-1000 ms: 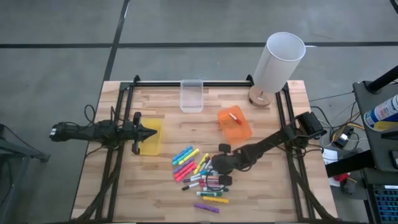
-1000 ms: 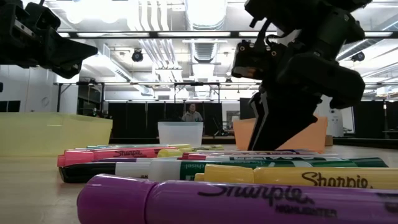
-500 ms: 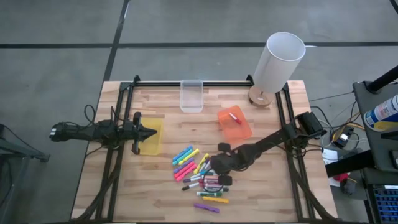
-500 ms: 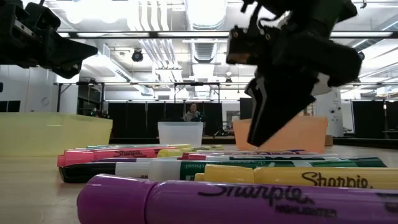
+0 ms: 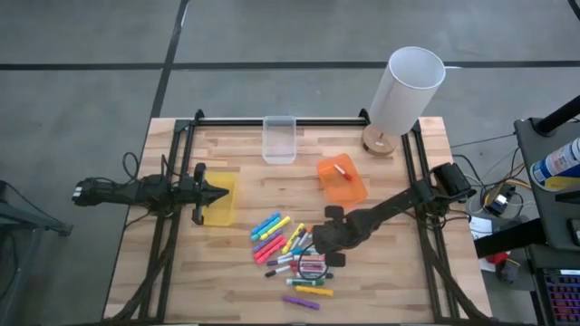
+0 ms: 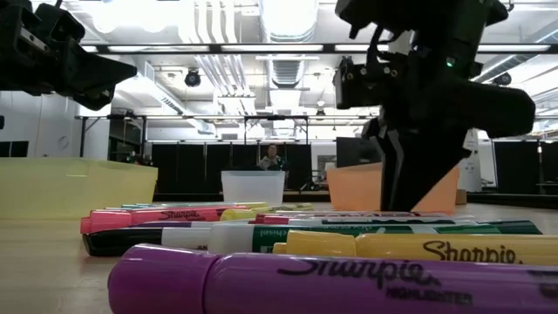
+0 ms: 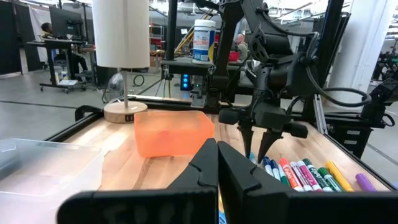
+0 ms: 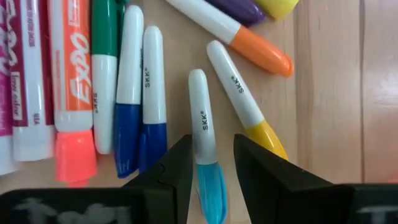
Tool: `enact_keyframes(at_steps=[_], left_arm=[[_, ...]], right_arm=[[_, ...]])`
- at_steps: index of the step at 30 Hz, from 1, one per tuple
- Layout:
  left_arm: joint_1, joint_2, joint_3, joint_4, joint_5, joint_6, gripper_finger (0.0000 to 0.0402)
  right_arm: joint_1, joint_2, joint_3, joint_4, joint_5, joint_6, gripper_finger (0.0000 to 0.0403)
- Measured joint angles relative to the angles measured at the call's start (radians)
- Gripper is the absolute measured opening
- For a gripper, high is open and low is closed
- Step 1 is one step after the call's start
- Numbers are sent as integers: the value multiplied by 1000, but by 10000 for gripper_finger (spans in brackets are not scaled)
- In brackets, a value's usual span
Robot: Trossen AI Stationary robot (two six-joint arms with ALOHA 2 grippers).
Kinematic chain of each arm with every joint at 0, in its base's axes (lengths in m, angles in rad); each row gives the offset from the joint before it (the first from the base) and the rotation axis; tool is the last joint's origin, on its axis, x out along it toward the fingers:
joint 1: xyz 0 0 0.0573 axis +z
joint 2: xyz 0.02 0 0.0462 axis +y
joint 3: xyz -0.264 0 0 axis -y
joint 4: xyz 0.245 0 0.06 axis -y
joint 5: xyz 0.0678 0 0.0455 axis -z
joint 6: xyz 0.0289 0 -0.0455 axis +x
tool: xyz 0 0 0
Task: Pick & Place Markers
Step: Put the right small light blue marker into the orange bin
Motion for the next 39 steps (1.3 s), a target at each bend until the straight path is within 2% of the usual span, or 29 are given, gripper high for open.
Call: enact_keyframes(at_steps=[9,17,25,28,34,39], left_arm=[[0,0,0,0,0,0,0],[0,0,0,0,0,0,0],[0,0,0,0,0,0,0],[0,0,0,0,0,0,0],[0,0,0,0,0,0,0],[0,0,0,0,0,0,0]], right_arm=[[-4,-2,-54,55,-9,2,103],[-8,1,-31,45,-14,-5,28],[-19,3,41,24,-14,-16,31],[-22,2,92,-39,-10,-35,31],[-38,2,200,-278,141,-57,32],[-74,0,245,-404,210,-60,33]])
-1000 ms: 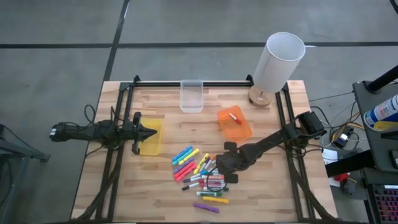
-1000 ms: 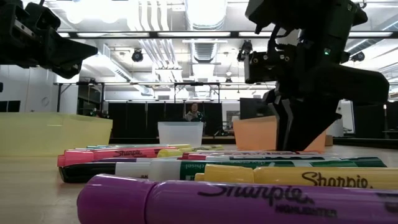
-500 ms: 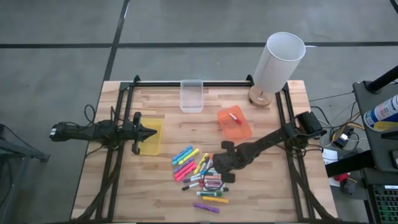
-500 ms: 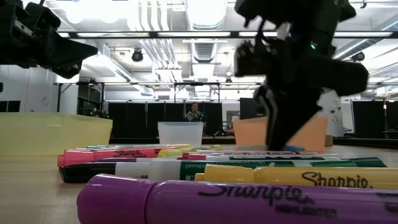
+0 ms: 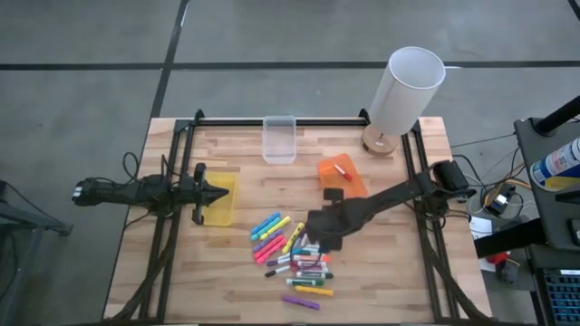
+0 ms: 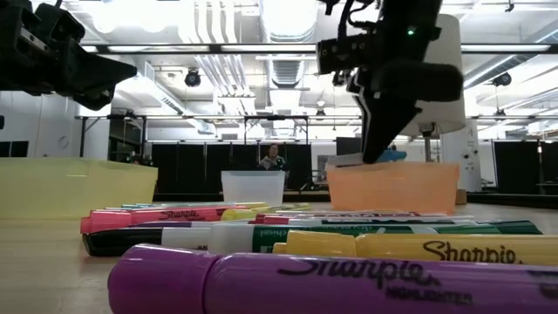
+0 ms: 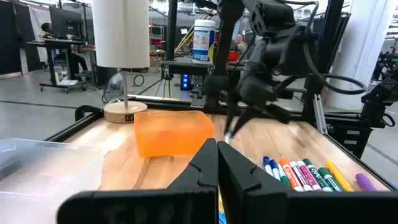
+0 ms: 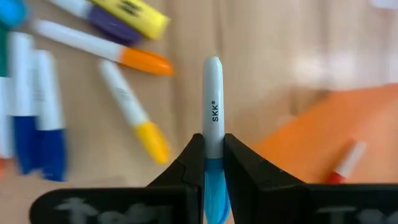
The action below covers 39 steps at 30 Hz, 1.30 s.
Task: Pick & Place Markers
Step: Put the right small light blue marker into the orange bin
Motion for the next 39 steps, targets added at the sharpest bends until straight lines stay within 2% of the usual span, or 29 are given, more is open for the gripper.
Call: enact_keyframes(at_steps=[6,11,15,22,26,31,39], left_arm=[[0,0,0,0,0,0,0],[0,0,0,0,0,0,0],[0,0,0,0,0,0,0],[0,0,0,0,0,0,0],[0,0,0,0,0,0,0],[0,0,0,0,0,0,0],[0,0,0,0,0,0,0]], right_arm=[[-43,-3,17,-100,113,18,33],[-85,-25,17,-202,230,126,33],[-129,-44,12,-243,249,210,33],[-233,-47,-9,-238,135,236,34],[-279,-47,-31,-234,118,215,34],[-325,-47,-55,-188,-12,206,34],[-343,-47,-77,-169,-25,206,46]])
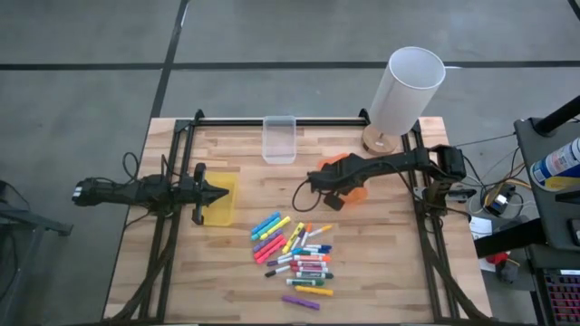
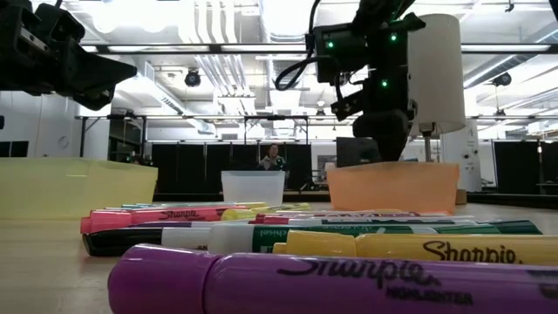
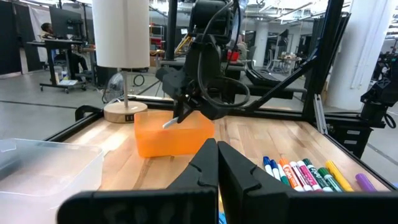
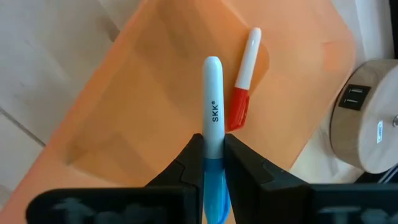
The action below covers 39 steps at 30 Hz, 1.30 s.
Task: Pick & Place Markers
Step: Put the right small light blue marker into the orange bin, then put the small yellow marker into the orange bin
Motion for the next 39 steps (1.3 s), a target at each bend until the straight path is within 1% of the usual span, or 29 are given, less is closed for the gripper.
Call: enact_keyframes(at_steps=[9,13,15,19,25,28,32,37,39], left_arm=[[0,0,0,0,0,0,0],[0,0,0,0,0,0,0],[0,0,0,0,0,0,0],[0,0,0,0,0,0,0],[0,0,0,0,0,0,0],[0,0,0,0,0,0,0],[0,0,0,0,0,0,0],[0,0,0,0,0,0,0],[0,0,0,0,0,0,0]], right_arm=[[5,0,-1,12,0,11,122],[8,0,-1,13,-5,25,143],[14,0,5,12,-40,35,147],[54,0,33,14,-56,22,148],[138,-1,98,14,-57,-22,135],[187,-1,124,24,-62,-103,130],[245,-3,123,100,-64,-265,122],[297,-2,104,232,-67,-329,111],[311,-2,103,286,-120,-360,107]])
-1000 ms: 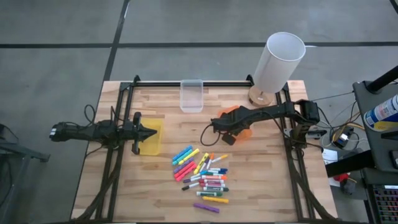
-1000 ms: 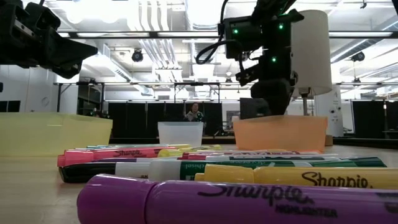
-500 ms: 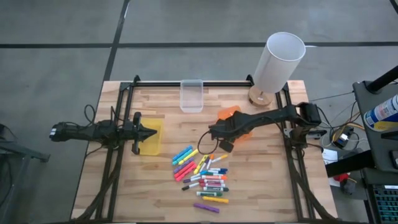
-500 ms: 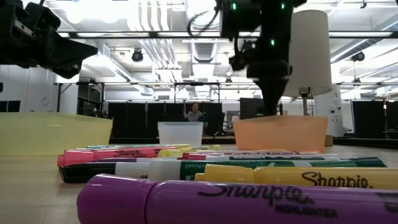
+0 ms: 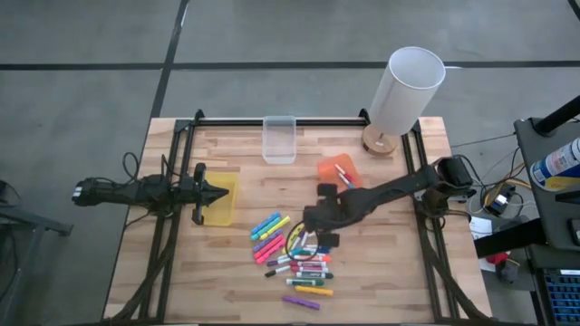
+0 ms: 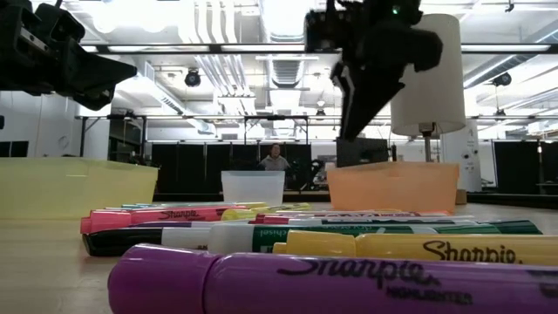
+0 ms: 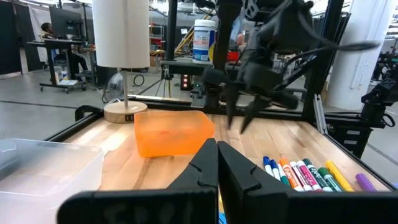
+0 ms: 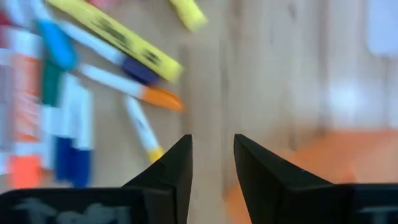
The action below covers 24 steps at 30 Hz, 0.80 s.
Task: Pick & Place Markers
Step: Put the small yellow marker into the orange bin
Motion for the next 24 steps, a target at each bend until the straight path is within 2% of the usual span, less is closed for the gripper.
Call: enact_keyframes(at_steps=[4,10,18,24], left_arm=[[0,0,0,0,0,0,0],[0,1,0,0,0,0,0],[0,3,0,0,0,0,0],[0,3,0,0,0,0,0]], right_arm=[[21,0,0,83,-122,-69,100],[21,51,-1,94,-205,-93,100],[16,161,-3,78,-212,-143,91],[13,199,0,22,-160,-158,79]])
